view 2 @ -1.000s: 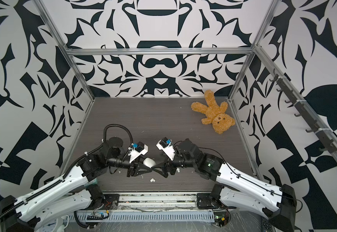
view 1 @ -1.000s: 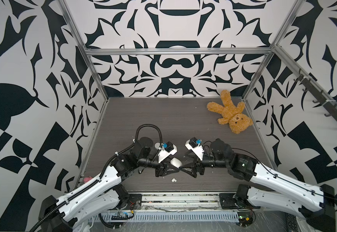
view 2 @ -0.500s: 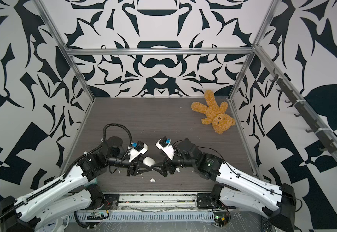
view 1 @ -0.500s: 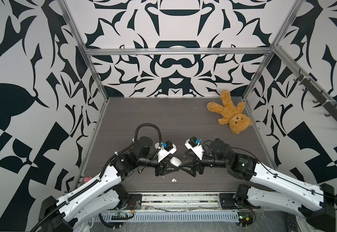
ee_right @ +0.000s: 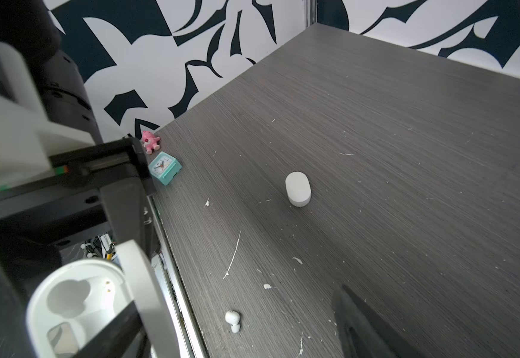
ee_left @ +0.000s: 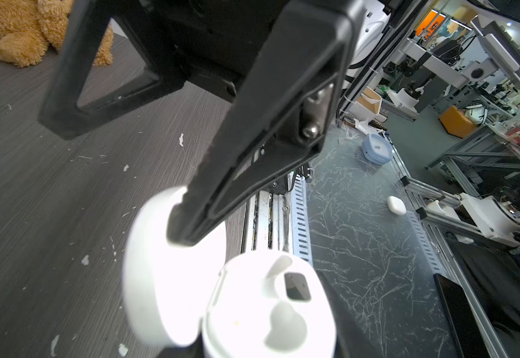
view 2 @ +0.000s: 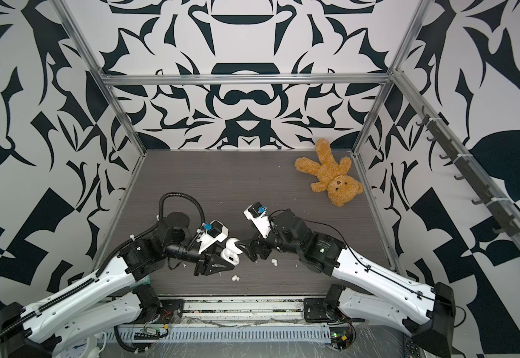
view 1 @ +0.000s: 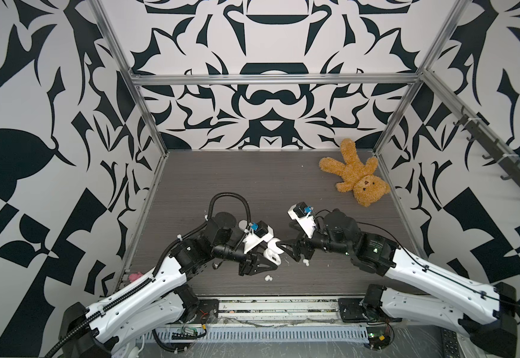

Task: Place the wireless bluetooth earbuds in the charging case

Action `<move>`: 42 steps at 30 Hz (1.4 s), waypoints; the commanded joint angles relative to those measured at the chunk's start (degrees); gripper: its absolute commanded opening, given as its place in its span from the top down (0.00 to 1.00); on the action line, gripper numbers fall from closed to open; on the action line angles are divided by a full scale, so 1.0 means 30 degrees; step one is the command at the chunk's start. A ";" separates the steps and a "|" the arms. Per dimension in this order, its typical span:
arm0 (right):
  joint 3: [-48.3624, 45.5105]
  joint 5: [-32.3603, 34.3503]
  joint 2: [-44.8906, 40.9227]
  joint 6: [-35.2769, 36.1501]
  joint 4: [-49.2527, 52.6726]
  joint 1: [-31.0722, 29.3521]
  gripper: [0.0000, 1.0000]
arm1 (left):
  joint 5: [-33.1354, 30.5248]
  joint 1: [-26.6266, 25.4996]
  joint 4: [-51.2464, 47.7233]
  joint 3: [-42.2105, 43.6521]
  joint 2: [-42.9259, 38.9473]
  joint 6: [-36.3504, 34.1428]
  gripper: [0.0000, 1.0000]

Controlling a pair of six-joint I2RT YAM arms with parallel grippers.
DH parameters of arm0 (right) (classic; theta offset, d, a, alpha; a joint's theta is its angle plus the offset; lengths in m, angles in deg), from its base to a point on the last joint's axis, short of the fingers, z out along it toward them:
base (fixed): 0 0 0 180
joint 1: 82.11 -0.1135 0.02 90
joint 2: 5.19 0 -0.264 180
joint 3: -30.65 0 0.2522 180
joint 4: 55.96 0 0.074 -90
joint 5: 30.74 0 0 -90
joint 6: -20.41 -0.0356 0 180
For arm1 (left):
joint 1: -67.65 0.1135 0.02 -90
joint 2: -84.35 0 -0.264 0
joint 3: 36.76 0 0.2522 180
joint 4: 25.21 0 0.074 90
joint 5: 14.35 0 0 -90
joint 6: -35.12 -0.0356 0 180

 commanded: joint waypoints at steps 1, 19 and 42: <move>0.0724 0.1590 0.0029 0.0171 0.0287 0.0111 0.11 | 0.1687 -0.0100 0.0368 -0.0290 -0.0319 -0.0215 1.00; 0.1191 -0.4382 0.0313 0.0545 -0.0386 0.0111 0.66 | 0.0908 -0.0104 0.0236 -0.0321 -0.0142 -0.0229 1.00; 0.1761 -0.3212 0.0174 0.1238 0.0277 0.0106 1.00 | -0.1201 -0.0104 0.0564 -0.0050 -0.0512 0.0033 0.22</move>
